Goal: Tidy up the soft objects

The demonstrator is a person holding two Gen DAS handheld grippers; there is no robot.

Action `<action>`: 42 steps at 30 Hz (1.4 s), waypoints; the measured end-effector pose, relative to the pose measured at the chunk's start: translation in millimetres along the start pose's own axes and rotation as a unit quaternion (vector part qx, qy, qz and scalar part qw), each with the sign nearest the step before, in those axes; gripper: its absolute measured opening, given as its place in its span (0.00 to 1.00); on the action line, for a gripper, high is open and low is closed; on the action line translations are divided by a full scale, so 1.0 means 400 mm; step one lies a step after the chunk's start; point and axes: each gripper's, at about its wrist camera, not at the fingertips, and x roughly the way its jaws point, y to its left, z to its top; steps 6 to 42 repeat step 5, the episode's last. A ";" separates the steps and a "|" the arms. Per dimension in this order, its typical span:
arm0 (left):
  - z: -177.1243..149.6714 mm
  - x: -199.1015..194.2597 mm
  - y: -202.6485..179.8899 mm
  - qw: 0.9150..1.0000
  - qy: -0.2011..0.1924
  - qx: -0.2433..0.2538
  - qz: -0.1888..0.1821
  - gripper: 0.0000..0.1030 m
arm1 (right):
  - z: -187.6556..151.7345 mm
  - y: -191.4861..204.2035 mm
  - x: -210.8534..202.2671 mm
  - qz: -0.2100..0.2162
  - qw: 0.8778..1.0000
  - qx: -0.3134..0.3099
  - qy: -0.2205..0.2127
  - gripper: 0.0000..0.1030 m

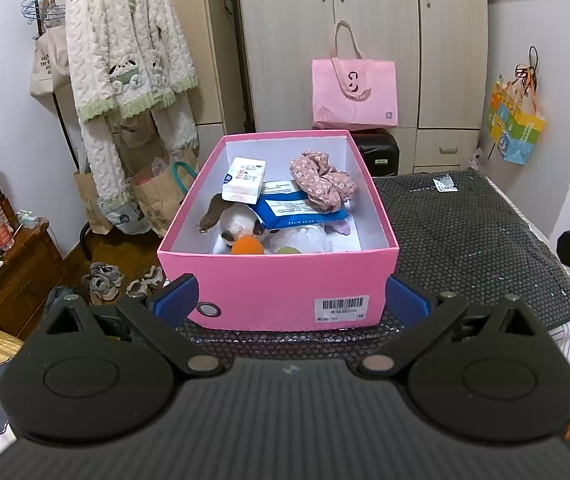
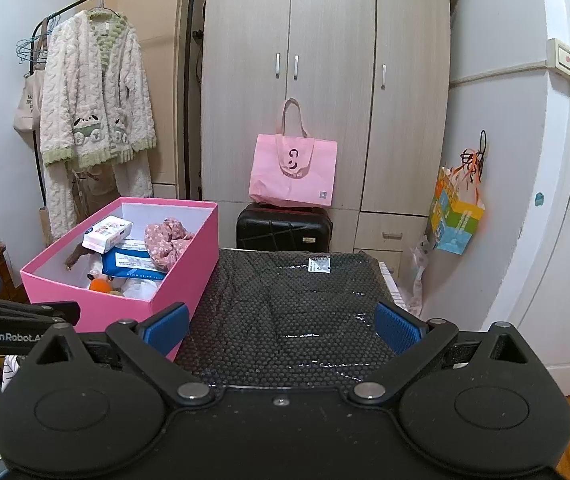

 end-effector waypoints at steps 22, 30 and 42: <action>0.001 0.002 -0.002 1.000 0.003 -0.001 -0.003 0.98 | -0.001 -0.003 0.002 0.000 1.000 0.002 0.001 0.98; 0.001 0.002 -0.002 1.000 0.003 -0.001 -0.003 0.98 | -0.001 -0.003 0.002 0.000 1.000 0.002 0.001 0.98; 0.001 0.002 -0.002 1.000 0.003 -0.001 -0.003 0.98 | -0.001 -0.003 0.002 0.000 1.000 0.002 0.001 0.98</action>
